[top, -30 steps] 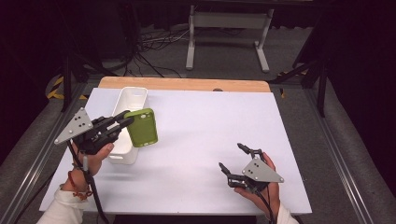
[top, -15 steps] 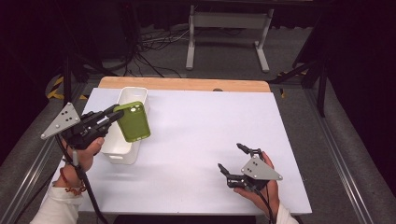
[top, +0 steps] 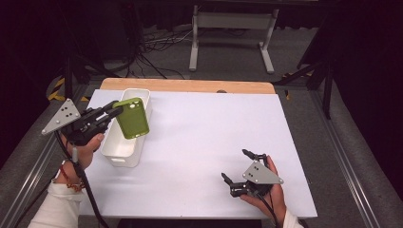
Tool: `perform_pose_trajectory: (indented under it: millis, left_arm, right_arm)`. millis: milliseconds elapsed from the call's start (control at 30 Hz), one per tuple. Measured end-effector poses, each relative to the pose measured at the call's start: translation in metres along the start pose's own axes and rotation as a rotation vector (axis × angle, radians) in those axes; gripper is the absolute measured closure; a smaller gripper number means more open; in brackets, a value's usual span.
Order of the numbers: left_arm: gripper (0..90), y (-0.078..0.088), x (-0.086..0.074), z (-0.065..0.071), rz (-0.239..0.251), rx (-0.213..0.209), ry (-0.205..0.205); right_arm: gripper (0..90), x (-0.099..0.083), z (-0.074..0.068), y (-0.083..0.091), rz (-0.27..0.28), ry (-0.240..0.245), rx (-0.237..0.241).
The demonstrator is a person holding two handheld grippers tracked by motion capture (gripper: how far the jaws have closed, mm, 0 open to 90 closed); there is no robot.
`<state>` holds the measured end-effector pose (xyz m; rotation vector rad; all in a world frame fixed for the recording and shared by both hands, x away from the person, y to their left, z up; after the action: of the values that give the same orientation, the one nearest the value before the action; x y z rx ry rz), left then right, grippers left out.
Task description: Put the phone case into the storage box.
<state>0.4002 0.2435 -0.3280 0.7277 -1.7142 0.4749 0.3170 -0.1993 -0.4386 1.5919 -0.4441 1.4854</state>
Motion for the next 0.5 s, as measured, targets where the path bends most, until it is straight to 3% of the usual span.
perform_pose_trajectory:
  millis: [300,500]
  left_arm:
    - [77.6,0.001,0.002,-0.012,-0.001,0.023,0.000]
    - [77.6,-0.003,0.003,-0.030,-0.017,0.035,-0.011]
  right_arm:
    - [4.8,-0.001,0.003,0.007,0.011,-0.027,-0.014]
    - [4.9,0.000,0.002,0.008,0.012,-0.034,-0.003]
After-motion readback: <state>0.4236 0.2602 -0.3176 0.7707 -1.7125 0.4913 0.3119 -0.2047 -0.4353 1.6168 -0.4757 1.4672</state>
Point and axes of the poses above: each handheld gripper's, and its own axes: y roughly backward along the jaws, x roughly out of its top, z roughly to its right, the point moved 3 cm from there along -y, roughly forward along the jaws, and after that the axes turned 13 degrees about -y, right-handed, at the moved point
